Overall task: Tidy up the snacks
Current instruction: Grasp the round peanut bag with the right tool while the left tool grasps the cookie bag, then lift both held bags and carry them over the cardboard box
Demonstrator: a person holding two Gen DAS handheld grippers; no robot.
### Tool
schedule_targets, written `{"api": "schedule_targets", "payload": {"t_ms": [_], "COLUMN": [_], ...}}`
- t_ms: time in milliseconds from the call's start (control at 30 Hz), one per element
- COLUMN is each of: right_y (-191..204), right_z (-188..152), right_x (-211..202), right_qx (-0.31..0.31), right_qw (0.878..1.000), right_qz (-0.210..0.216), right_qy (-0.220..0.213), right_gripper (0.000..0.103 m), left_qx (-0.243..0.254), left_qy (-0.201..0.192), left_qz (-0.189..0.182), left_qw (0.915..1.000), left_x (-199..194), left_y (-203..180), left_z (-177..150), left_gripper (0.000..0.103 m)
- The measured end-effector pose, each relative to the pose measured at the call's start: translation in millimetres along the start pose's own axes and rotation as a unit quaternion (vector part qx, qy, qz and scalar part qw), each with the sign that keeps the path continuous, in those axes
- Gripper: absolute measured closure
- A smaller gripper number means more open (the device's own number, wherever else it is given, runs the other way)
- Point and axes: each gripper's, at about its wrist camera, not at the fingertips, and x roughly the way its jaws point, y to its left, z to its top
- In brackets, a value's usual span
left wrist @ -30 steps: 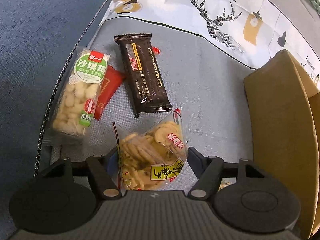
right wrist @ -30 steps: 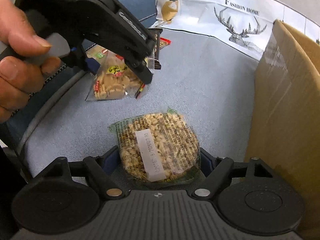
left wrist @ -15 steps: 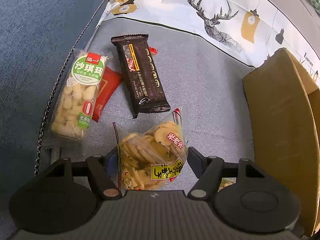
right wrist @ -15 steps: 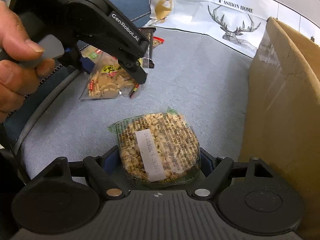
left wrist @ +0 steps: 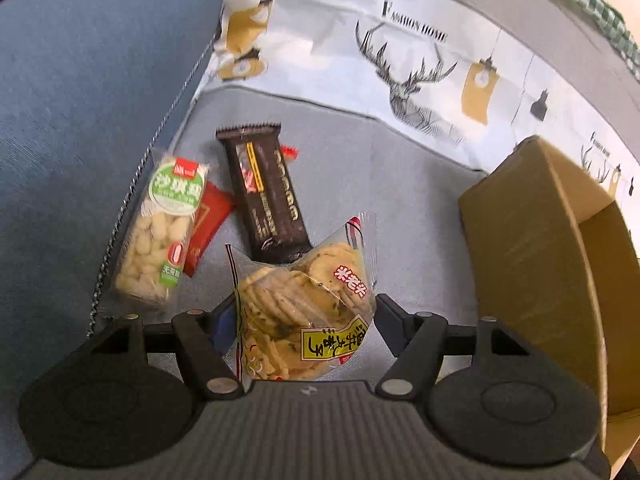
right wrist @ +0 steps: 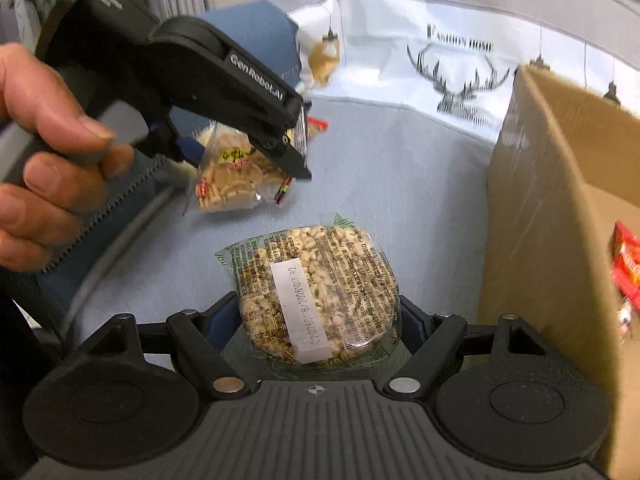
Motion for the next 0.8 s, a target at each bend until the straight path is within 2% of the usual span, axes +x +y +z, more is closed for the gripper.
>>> {"api": "schedule_targets", "payload": {"t_ms": [233,400,800], "right_y": [3,0,-2], "right_z": [9,15,28], "right_x": [-28,-40,-84], "right_qx": [-0.012,-0.015,-0.029], "right_qw": [0.999,0.998,0.993], "right_qz": [-0.007,-0.010,-0.024], "right_qy": [-0.041,-0.054,-0.108], "right_gripper": [0.022,0.022,0.022], "left_qx": [-0.001,0.004,0.001], "left_qy": [-0.028,-0.036,-0.074], "left_qz": [0.004,0.005,0.008], "left_qw": [0.9996,0.9993,0.9972], "left_x": [-26,-37,-53], "left_y": [-3,-9,-16], "left_z": [-1,-2,-1], "left_gripper": [0.028,0.028,0.028]}}
